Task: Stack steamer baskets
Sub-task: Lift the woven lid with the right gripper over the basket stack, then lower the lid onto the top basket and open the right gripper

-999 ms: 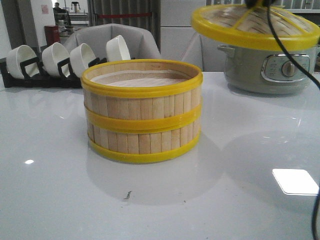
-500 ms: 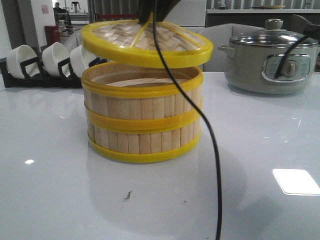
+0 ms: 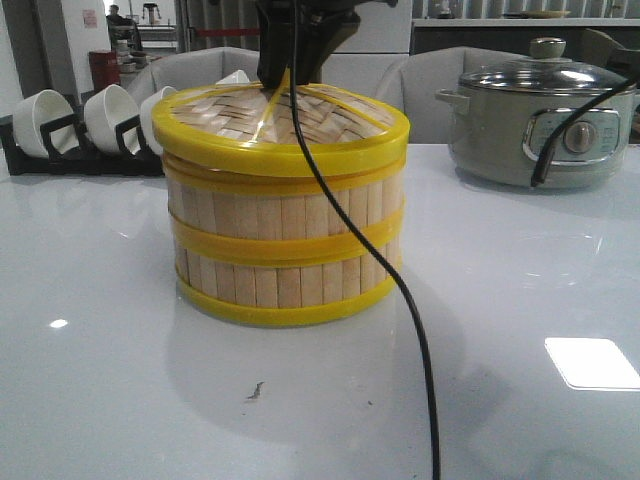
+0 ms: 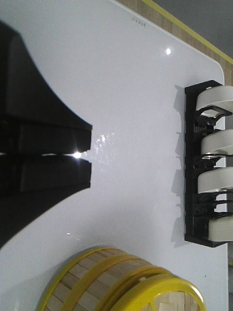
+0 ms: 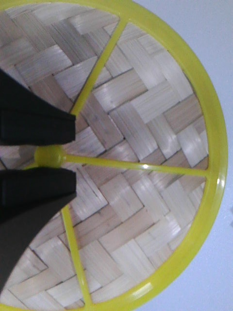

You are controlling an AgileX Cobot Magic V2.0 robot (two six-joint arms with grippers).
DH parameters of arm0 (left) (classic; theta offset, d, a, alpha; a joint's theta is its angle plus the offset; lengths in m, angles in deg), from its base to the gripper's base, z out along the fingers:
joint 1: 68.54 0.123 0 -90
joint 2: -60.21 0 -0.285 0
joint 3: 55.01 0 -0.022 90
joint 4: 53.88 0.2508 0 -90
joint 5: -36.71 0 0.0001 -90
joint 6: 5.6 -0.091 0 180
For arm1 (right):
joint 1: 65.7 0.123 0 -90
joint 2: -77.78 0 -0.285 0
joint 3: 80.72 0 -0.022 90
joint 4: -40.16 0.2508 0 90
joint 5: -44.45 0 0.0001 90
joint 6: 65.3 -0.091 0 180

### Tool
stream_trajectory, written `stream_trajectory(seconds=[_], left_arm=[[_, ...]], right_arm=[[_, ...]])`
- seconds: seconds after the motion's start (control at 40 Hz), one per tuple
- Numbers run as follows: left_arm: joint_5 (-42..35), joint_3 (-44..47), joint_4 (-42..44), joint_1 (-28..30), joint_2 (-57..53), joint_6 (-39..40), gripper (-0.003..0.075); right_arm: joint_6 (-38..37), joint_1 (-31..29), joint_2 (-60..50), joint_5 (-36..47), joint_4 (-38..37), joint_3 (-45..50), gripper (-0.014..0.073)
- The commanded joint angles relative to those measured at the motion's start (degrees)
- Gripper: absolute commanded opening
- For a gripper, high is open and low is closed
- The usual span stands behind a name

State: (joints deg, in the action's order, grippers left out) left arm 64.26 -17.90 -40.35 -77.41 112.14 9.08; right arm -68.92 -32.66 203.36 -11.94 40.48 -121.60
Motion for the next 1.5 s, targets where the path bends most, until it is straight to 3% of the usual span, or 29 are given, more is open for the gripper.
stream_trajectory(seconds=[0.0,0.999,1.124,1.349,1.474], left_arm=[[-4.9,-1.6,0.0,-0.1,-0.4,0.4,0.0085],[-4.9,-1.6,0.0,-0.1,-0.4,0.4,0.0085],[-4.9,-1.6,0.0,-0.1,-0.4,0.4,0.0085],[-4.9,-1.6,0.0,-0.1,-0.4,0.4,0.0085],[-4.9,-1.6,0.0,-0.1,-0.4,0.4,0.0085]], right_arm=[[0.7,0.1,-3.7,3.9,-0.3,-2.2,0.0023],[0.7,0.1,-2.4,5.4,-0.3,-2.1,0.0034],[0.7,0.1,-2.4,5.6,-0.3,-2.1,0.0111],[0.7,0.1,-2.4,6.8,-0.3,-2.1,0.0324],[0.7,0.1,-2.4,7.4,-0.3,-2.1,0.0333]])
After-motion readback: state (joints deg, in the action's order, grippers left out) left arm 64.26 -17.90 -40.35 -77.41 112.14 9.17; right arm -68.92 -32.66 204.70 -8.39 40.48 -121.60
